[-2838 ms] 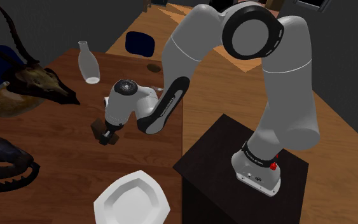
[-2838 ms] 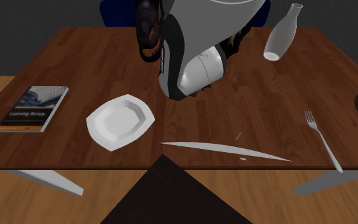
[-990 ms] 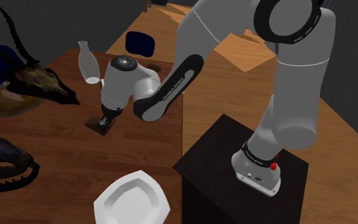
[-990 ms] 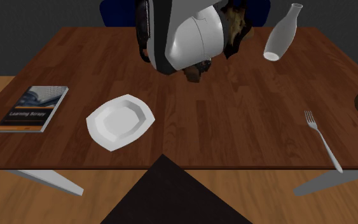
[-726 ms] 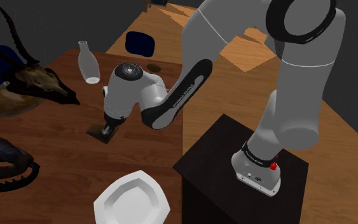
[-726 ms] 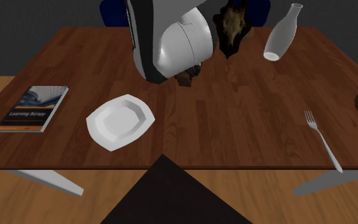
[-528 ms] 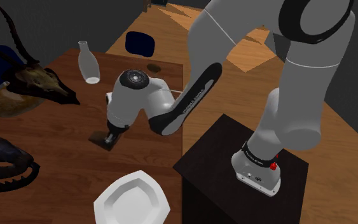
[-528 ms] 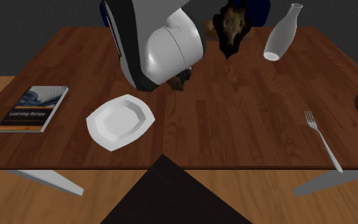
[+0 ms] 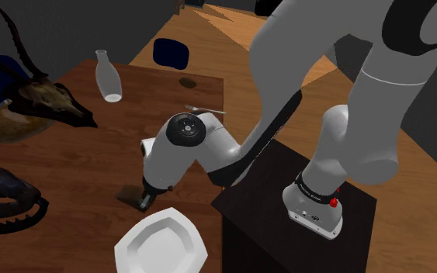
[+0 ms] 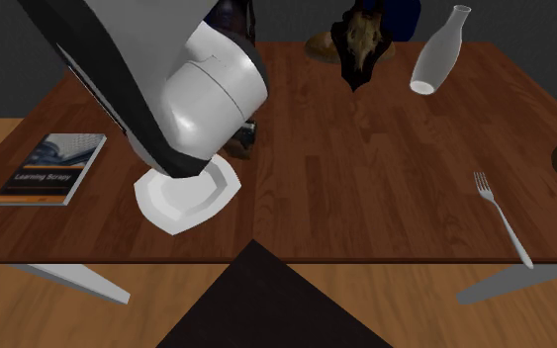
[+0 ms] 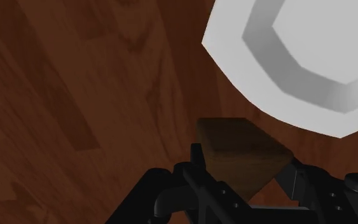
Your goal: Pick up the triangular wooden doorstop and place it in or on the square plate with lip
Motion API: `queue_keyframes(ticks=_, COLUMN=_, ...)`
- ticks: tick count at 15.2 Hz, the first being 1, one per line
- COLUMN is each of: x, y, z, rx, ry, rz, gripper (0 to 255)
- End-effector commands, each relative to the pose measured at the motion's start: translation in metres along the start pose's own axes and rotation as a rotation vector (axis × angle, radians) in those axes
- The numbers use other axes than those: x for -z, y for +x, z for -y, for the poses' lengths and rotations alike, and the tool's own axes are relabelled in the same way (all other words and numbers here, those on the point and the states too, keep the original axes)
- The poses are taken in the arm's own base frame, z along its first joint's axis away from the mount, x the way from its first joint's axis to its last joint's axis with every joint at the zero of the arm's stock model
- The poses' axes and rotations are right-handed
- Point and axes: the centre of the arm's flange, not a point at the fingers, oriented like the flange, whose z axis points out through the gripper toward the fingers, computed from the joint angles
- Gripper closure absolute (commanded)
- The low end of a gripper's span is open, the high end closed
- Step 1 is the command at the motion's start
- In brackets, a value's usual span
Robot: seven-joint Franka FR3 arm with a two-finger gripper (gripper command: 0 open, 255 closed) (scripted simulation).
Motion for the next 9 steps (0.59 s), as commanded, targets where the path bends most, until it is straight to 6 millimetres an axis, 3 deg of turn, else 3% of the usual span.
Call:
queue_keyframes(ticks=1, x=0.005, y=-0.021, z=0.019, rx=-0.002, ry=0.000, rz=-0.001, gripper=255)
queue_keyframes(ticks=9, x=0.028, y=-0.094, z=0.092, rx=-0.002, ry=0.000, rz=-0.001, gripper=255)
